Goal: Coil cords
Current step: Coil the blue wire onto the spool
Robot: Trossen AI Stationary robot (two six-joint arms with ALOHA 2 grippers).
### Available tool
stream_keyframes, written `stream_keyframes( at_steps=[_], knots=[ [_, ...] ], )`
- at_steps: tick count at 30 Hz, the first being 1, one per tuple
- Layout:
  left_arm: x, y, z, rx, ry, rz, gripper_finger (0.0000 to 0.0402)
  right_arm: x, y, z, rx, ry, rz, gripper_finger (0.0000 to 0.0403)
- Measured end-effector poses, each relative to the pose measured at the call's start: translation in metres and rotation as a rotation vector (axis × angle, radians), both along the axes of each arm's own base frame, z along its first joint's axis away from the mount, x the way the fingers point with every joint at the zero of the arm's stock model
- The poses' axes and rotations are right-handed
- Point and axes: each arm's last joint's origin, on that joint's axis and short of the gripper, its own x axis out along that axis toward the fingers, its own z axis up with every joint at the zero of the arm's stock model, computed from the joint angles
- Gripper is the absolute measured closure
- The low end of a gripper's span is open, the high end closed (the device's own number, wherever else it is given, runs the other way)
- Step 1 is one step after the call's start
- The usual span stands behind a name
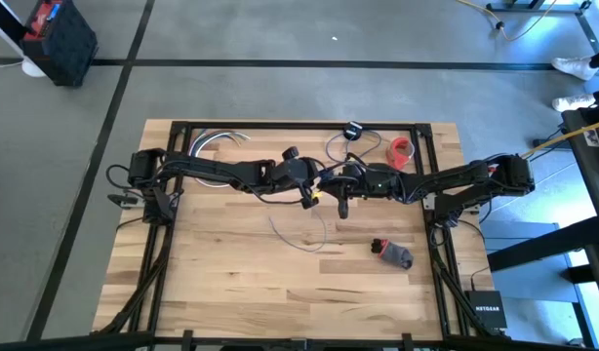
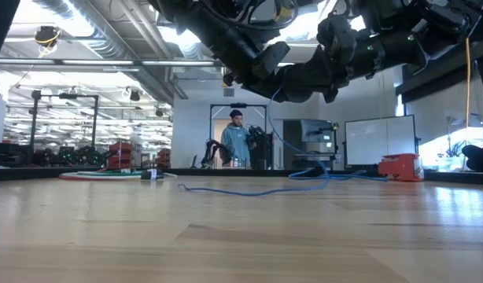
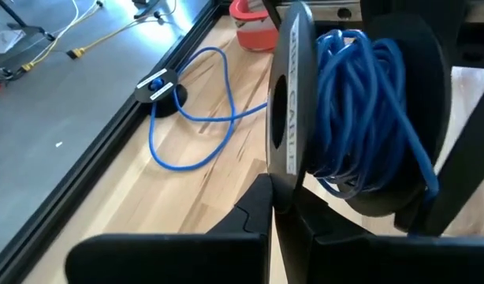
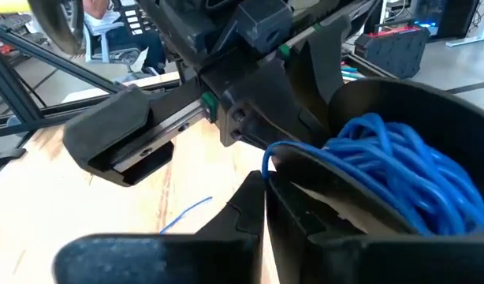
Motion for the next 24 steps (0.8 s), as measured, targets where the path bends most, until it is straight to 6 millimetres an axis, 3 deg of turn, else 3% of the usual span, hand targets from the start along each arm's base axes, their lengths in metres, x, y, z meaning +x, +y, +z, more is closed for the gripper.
stream_keyframes(
  at_steps=[8,11,16,24],
  knots=[
    [0.001,0.001,0.002,-0.011,-0.029,-0.003,0.04,0.002,0.005,0.002,-0.014,-0.013,0.022,0.0285],
    [0.001,0.002,0.002,-0.01,-0.028,-0.001,0.04,0.001,0.005,0.0,-0.028,0.017,0.029,0.0264],
    [0.002,0.002,0.004,-0.01,-0.039,-0.009,0.04,0.0,0.007,-0.005,-0.025,0.069,0.035,0.0263],
    [0.002,0.0,0.004,-0.01,-0.032,-0.026,0.04,-0.01,0.011,0.003,-0.072,0.104,0.074,0.0271]
  ],
)
